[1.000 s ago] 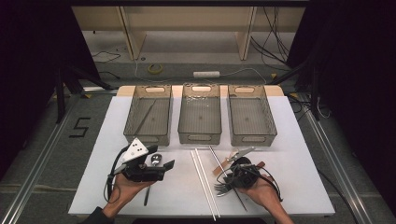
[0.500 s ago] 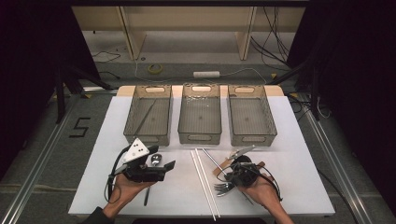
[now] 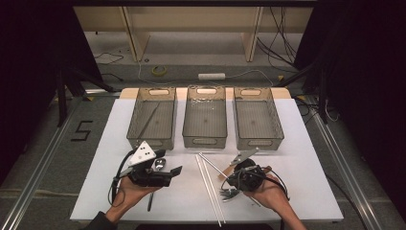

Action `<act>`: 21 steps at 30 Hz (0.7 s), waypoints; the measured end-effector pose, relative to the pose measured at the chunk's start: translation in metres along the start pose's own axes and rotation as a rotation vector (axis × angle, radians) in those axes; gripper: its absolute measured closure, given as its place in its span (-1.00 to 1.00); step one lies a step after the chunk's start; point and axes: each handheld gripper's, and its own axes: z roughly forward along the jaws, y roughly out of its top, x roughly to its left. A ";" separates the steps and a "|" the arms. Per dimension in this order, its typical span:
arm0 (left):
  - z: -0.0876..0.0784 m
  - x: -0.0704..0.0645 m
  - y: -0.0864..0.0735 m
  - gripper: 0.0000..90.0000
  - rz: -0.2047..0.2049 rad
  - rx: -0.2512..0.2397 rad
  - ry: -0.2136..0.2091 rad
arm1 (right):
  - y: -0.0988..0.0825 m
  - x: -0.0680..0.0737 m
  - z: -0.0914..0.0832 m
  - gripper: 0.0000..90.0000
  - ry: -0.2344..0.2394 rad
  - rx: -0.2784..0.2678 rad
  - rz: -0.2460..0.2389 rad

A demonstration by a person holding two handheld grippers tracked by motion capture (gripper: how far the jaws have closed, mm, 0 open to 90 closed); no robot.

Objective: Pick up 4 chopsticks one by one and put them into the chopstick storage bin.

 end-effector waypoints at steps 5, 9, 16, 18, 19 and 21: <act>0.008 -0.005 0.003 -0.64 0.037 0.029 -0.025 | 0.005 0.006 -0.003 0.92 0.019 0.008 -0.069; 0.014 -0.007 0.004 -0.63 0.062 0.052 -0.047 | 0.008 0.011 -0.003 0.92 0.030 0.019 -0.101; 0.026 -0.011 0.005 -0.62 0.121 0.123 -0.073 | 0.014 0.021 0.000 0.92 0.051 0.033 -0.182; 0.029 -0.012 0.004 -0.61 0.148 0.144 -0.084 | 0.016 0.024 0.000 0.92 0.057 0.042 -0.201; 0.031 -0.014 0.004 -0.61 0.158 0.157 -0.089 | 0.016 0.025 0.000 0.92 0.065 0.039 -0.217; 0.033 -0.016 0.004 -0.59 0.174 0.176 -0.102 | 0.018 0.027 0.000 0.92 0.068 0.043 -0.237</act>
